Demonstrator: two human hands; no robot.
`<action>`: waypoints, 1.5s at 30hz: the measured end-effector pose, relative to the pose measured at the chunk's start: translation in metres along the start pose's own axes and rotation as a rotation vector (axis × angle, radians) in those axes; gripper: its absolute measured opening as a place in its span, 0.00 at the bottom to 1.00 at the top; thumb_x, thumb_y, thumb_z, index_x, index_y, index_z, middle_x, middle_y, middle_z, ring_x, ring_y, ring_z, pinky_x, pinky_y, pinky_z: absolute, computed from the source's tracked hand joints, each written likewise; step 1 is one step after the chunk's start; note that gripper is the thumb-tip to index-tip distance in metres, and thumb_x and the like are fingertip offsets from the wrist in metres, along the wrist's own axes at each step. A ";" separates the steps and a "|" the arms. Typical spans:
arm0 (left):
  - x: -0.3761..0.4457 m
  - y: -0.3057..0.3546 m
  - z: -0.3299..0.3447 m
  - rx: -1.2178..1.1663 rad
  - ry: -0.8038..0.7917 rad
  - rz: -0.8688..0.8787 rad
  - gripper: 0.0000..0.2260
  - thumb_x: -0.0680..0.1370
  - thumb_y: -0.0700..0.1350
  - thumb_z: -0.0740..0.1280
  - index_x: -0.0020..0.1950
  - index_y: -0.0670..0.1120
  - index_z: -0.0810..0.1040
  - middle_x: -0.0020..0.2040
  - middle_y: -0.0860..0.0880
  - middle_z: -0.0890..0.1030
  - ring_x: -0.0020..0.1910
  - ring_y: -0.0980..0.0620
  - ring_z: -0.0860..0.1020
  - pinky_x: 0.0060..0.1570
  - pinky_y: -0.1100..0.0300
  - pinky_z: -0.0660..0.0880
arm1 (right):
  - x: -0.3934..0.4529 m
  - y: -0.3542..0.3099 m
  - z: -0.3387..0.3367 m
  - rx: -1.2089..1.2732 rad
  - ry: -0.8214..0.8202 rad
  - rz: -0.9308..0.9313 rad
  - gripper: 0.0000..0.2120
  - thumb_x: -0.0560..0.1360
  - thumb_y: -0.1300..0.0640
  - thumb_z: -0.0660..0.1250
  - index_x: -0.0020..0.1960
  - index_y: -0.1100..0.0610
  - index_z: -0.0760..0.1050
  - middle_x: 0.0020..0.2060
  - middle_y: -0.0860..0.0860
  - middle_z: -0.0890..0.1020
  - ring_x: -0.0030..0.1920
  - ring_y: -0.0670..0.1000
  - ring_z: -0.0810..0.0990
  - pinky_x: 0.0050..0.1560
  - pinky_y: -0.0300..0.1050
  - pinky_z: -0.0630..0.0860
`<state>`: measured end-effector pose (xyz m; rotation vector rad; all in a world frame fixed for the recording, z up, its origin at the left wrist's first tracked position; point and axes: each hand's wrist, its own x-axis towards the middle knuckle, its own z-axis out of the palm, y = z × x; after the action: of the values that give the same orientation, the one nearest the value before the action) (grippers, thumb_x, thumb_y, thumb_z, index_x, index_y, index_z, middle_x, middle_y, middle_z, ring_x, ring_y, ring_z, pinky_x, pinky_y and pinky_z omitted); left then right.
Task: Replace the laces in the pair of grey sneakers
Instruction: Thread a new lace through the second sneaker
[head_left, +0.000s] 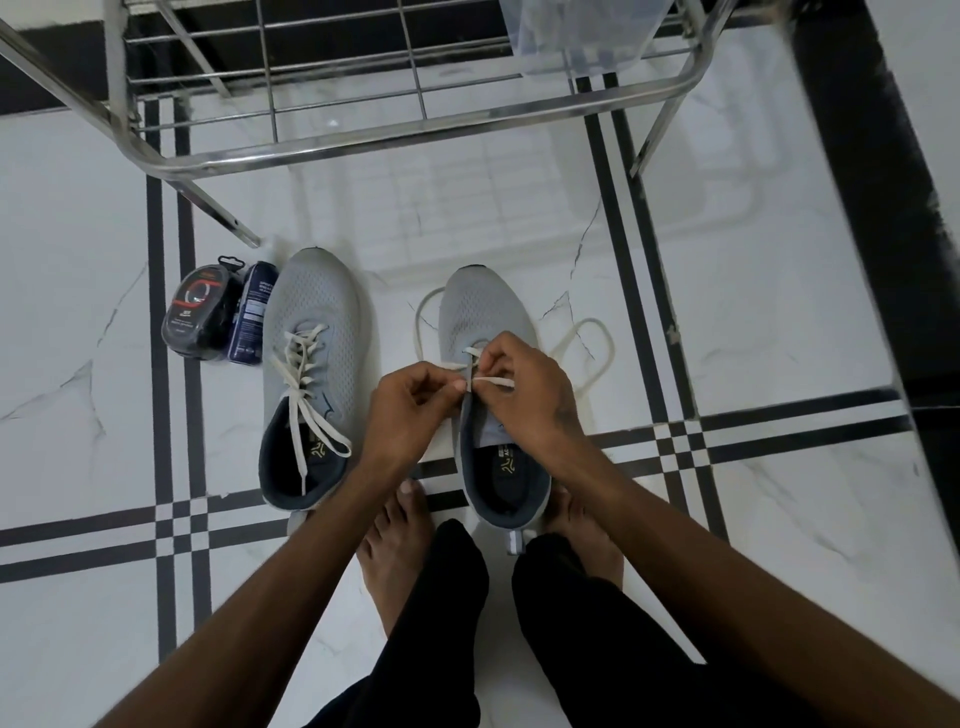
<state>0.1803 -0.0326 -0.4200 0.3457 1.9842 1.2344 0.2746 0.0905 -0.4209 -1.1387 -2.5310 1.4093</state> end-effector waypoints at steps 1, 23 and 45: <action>0.003 -0.001 0.001 0.064 0.014 0.021 0.02 0.78 0.37 0.70 0.48 0.40 0.83 0.43 0.44 0.85 0.45 0.47 0.84 0.50 0.51 0.82 | -0.004 0.000 0.001 -0.102 0.052 -0.053 0.12 0.72 0.57 0.74 0.51 0.48 0.74 0.51 0.45 0.81 0.54 0.46 0.77 0.55 0.48 0.77; -0.003 0.029 0.012 0.789 -0.041 0.256 0.11 0.80 0.52 0.67 0.60 0.51 0.79 0.56 0.50 0.83 0.55 0.46 0.80 0.54 0.51 0.76 | -0.011 0.021 -0.019 -0.106 0.050 0.079 0.13 0.72 0.53 0.74 0.47 0.50 0.70 0.36 0.44 0.75 0.35 0.44 0.73 0.34 0.38 0.69; -0.015 0.036 -0.087 1.164 0.380 0.241 0.21 0.74 0.42 0.69 0.65 0.37 0.72 0.66 0.35 0.73 0.67 0.34 0.69 0.66 0.41 0.66 | -0.015 0.027 -0.033 -0.088 0.130 0.146 0.07 0.75 0.56 0.70 0.41 0.55 0.73 0.27 0.44 0.73 0.28 0.43 0.71 0.31 0.39 0.69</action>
<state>0.1223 -0.0795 -0.3610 0.9742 2.8964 0.1102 0.3130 0.1138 -0.4173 -1.4062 -2.4867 1.2167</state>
